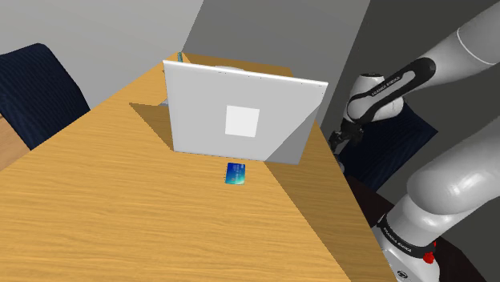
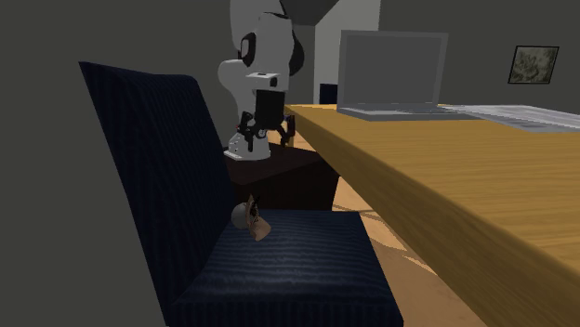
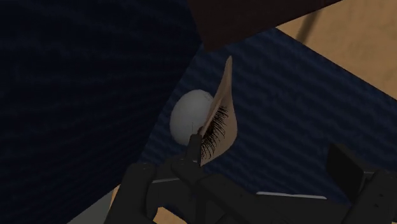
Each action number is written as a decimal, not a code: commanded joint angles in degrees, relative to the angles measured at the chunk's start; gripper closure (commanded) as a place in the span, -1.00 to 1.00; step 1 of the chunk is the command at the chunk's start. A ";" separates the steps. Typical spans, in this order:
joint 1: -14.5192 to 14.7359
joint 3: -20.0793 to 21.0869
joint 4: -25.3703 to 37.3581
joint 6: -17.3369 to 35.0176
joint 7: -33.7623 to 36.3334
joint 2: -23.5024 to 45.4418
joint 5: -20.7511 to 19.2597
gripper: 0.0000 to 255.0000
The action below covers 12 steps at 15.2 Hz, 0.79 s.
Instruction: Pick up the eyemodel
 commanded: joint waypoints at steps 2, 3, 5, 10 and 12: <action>-0.89 -1.80 1.30 6.79 -0.68 7.78 1.55 -1.00; -1.17 -2.23 1.89 8.85 -1.24 10.41 2.59 -1.00; -1.98 -2.60 3.27 12.76 -2.94 15.72 5.54 -1.00; -3.37 -1.11 4.27 17.67 -4.86 21.74 8.88 -1.00; -3.94 -0.31 4.59 19.41 -5.42 23.82 9.89 -1.00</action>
